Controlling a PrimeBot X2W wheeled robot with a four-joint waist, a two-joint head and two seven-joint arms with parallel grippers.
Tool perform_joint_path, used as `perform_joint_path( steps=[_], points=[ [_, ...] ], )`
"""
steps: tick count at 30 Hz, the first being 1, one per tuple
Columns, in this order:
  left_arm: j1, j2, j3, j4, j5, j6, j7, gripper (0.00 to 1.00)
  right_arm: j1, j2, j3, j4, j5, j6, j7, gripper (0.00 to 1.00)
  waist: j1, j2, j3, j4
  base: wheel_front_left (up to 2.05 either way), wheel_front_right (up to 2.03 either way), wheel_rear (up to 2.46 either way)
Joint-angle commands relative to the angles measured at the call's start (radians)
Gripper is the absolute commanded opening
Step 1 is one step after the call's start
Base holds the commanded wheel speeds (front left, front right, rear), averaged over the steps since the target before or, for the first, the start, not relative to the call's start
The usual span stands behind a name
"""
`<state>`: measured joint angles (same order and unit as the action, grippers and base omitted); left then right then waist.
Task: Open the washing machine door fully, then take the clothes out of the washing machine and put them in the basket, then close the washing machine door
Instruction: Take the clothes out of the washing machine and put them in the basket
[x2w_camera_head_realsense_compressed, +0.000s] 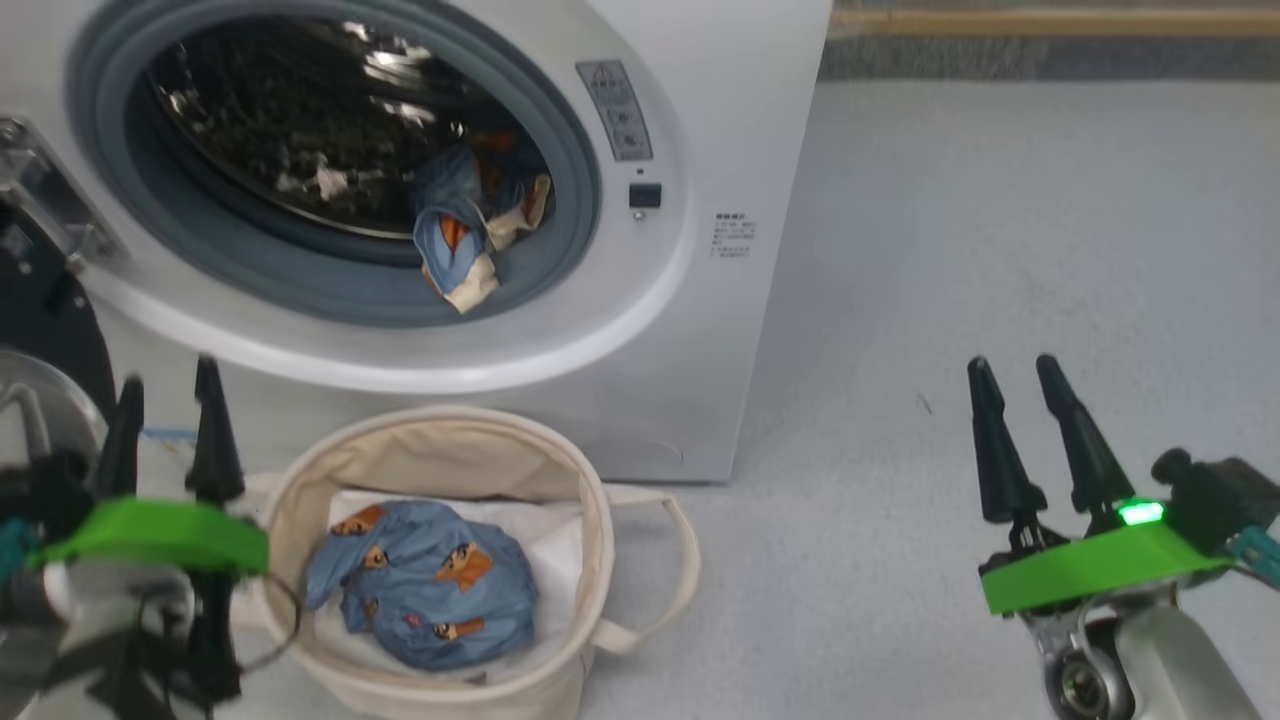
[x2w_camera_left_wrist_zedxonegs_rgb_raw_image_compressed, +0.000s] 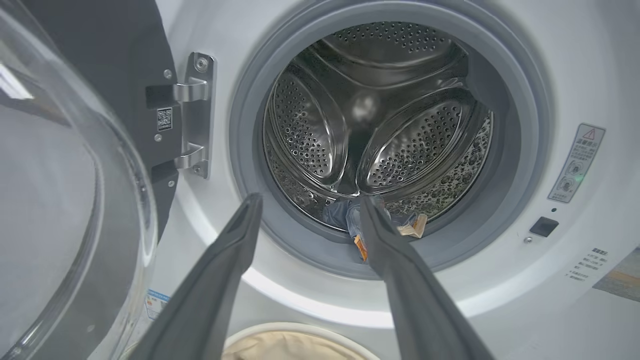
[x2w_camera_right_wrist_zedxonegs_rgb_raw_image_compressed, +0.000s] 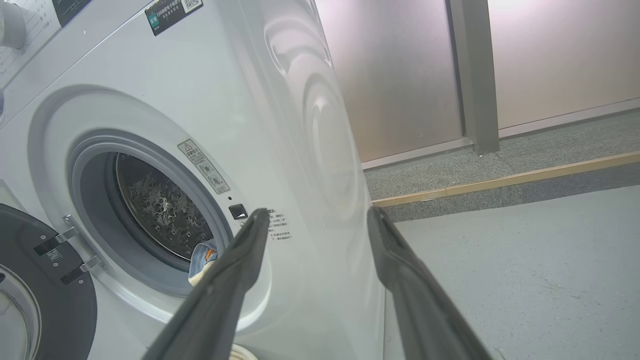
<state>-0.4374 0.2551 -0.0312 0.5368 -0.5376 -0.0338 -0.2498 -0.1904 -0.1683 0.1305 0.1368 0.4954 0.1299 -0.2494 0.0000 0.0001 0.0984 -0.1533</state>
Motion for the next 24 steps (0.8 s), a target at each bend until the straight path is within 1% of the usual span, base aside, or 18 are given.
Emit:
perform_joint_path(
  steps=[1,4,7,8,15,19,22,24],
  points=[
    [0.011,0.03,0.045,-0.049,0.012,0.012,-0.012,1.0,-0.001,-0.001,0.02,-0.027,-0.004,0.001,-0.012,1.0,0.0,-0.0001,-0.029,0.001,0.0,0.0,0.0],
    [0.078,0.025,0.047,-0.087,0.017,0.03,-0.01,1.0,0.016,-0.004,0.021,-0.017,-0.022,0.001,-0.012,1.0,0.0,-0.0001,-0.063,-0.004,0.0,0.0,0.0],
    [0.145,0.019,0.039,-0.138,0.017,0.045,0.016,1.0,0.035,-0.009,0.017,-0.008,-0.051,0.001,-0.012,1.0,0.0,-0.0001,-0.095,-0.005,0.0,0.0,0.0],
    [0.145,0.019,0.039,-0.138,0.017,0.045,0.016,1.0,0.035,-0.009,0.017,-0.008,-0.051,0.001,-0.012,1.0,0.0,-0.0001,-0.095,-0.005,0.0,0.0,0.0],
    [0.265,0.03,0.05,-0.271,0.025,0.107,0.065,1.0,0.057,-0.001,0.016,-0.007,-0.099,0.001,-0.012,1.0,0.0,-0.0001,-0.118,-0.011,0.0,0.0,0.0],
    [0.296,0.041,0.047,-0.299,0.034,0.129,0.092,1.0,0.06,-0.002,0.023,0.0,-0.119,0.001,-0.012,1.0,0.0,-0.0001,-0.12,-0.009,0.0,0.0,0.0],
    [0.308,0.055,0.042,-0.303,0.05,0.143,0.105,1.0,0.06,-0.002,0.027,0.002,-0.12,0.001,-0.012,1.0,0.0,-0.0001,-0.119,-0.005,0.0,0.0,0.0],
    [0.311,0.055,0.041,-0.309,0.05,0.149,0.109,1.0,0.058,-0.005,0.027,0.006,-0.117,0.001,-0.012,1.0,0.0,-0.0001,-0.118,-0.002,0.0,0.0,0.0]
  ],
)
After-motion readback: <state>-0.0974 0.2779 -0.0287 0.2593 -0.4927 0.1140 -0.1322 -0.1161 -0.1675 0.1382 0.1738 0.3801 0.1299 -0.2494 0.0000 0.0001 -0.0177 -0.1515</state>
